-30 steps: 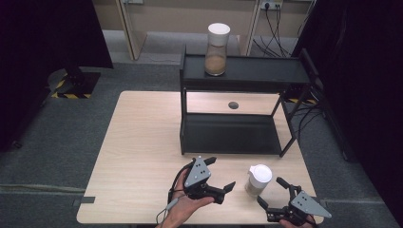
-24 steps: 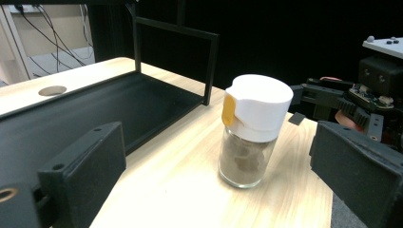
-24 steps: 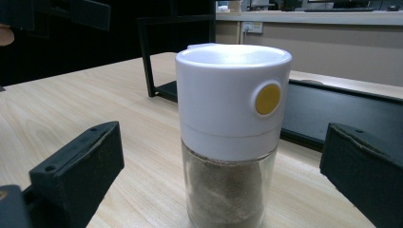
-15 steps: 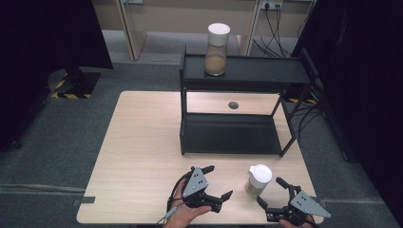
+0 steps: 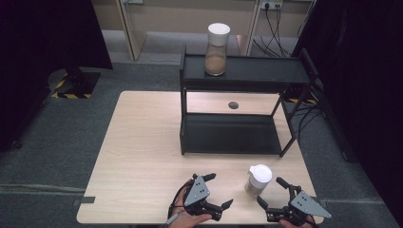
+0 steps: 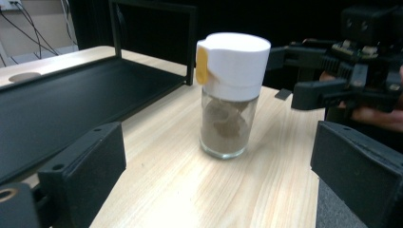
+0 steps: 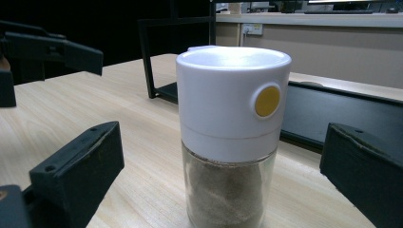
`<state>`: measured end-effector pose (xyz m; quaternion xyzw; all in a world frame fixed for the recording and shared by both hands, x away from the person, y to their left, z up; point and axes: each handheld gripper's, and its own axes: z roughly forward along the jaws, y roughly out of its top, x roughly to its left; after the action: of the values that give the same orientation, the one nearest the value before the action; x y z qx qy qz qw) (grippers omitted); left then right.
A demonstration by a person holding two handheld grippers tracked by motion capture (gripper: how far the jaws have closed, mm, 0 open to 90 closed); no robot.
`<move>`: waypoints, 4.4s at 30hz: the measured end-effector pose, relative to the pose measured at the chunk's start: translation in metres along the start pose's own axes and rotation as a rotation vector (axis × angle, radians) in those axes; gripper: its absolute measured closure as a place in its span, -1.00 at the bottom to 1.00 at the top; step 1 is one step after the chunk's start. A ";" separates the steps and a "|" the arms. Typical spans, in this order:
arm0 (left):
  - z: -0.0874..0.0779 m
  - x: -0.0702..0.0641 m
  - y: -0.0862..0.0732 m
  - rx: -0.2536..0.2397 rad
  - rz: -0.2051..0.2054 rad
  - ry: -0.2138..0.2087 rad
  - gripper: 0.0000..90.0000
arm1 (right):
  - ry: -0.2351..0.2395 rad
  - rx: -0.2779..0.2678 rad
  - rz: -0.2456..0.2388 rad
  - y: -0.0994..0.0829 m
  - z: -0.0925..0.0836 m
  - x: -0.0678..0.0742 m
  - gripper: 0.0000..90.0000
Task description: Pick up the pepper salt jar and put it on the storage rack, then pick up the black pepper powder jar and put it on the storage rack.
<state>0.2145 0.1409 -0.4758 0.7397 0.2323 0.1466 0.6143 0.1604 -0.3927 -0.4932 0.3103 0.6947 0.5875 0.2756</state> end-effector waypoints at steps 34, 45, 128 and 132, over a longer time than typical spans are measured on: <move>0.000 -0.008 -0.031 0.013 0.034 -0.009 -0.92 | 0.005 0.004 -0.006 0.000 0.002 0.001 -0.97; 0.000 -0.007 -0.032 0.017 0.019 -0.002 -0.92 | -0.001 0.014 -0.010 0.000 0.002 0.001 -0.97; -0.004 -0.008 -0.038 -0.002 -0.009 0.022 -0.91 | 0.013 0.060 -0.040 0.089 0.043 -0.016 -0.32; -0.005 -0.008 -0.038 -0.003 -0.010 0.022 -0.91 | 0.022 0.049 -0.048 0.101 0.046 -0.017 -0.32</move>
<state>0.1994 0.1458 -0.5112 0.7357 0.2427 0.1521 0.6137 0.2167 -0.3640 -0.4002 0.2937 0.7192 0.5668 0.2742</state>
